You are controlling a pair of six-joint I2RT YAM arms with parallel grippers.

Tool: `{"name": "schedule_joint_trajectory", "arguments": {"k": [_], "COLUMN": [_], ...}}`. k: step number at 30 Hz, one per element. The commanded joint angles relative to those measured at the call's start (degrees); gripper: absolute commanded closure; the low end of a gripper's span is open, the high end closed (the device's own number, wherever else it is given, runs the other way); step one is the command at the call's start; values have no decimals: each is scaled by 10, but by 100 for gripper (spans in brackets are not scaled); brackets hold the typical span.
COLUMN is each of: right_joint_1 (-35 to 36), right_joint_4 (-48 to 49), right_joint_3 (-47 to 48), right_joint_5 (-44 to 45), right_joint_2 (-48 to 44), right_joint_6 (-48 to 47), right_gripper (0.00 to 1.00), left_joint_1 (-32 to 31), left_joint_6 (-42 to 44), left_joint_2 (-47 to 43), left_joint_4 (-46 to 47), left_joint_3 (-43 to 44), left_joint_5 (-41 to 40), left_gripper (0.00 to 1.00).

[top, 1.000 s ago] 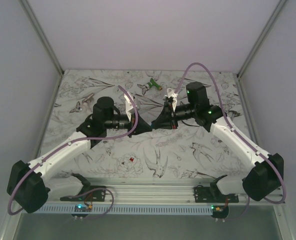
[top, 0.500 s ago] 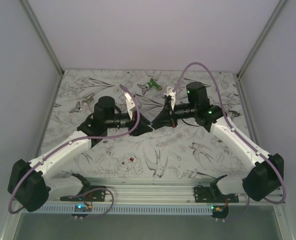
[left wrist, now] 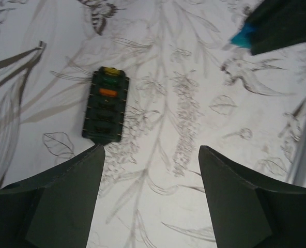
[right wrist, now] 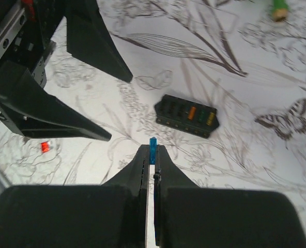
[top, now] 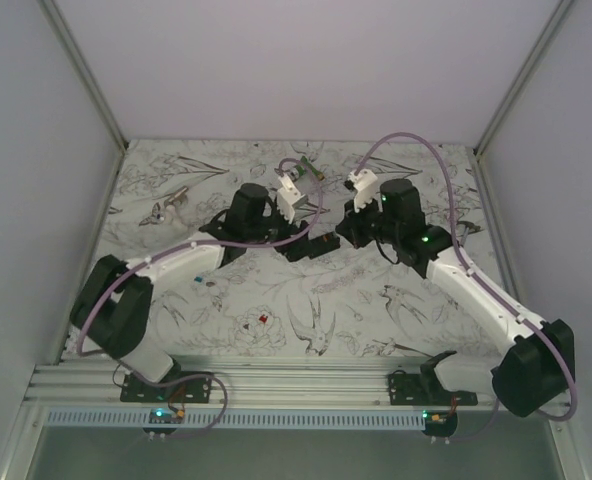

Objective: Snap on the fuse box
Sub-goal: Pick up the fuse from the center of the board, then install the fuse at the fuse box base.

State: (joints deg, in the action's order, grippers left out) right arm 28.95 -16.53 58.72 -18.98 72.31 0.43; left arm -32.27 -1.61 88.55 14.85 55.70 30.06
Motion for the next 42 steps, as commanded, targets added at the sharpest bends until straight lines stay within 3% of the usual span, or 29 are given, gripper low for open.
{"name": "schedule_joint_trajectory", "arguments": {"k": [1,11,18,26,33,42], "right_joint_1": [-6,-8,-10,-10,-10,-9], "right_joint_4": [26,40,42,44,45,45], "right_joint_3": [-15,-48,-52,-53,-56,-67], "right_joint_5": [124,169,167,164,153,126], "right_joint_2": [-26,-55,-55,-51,-47,-50], "right_joint_6": [46,64,67,71,79,93], "right_gripper": [100,100,100,100,100,100], "left_joint_1": [-1,-4,-19,-27,-28,-33], "left_joint_6": [24,67,84,88,89,70], "left_joint_2": [58,215,269,296,278,207], "left_joint_4": [10,-2,-33,-65,-76,-81], "left_joint_3": [54,158,197,209,186,103], "left_joint_5": [-57,-110,-99,-76,-69,-68], "left_gripper": [21,13,16,31,54,62]}}
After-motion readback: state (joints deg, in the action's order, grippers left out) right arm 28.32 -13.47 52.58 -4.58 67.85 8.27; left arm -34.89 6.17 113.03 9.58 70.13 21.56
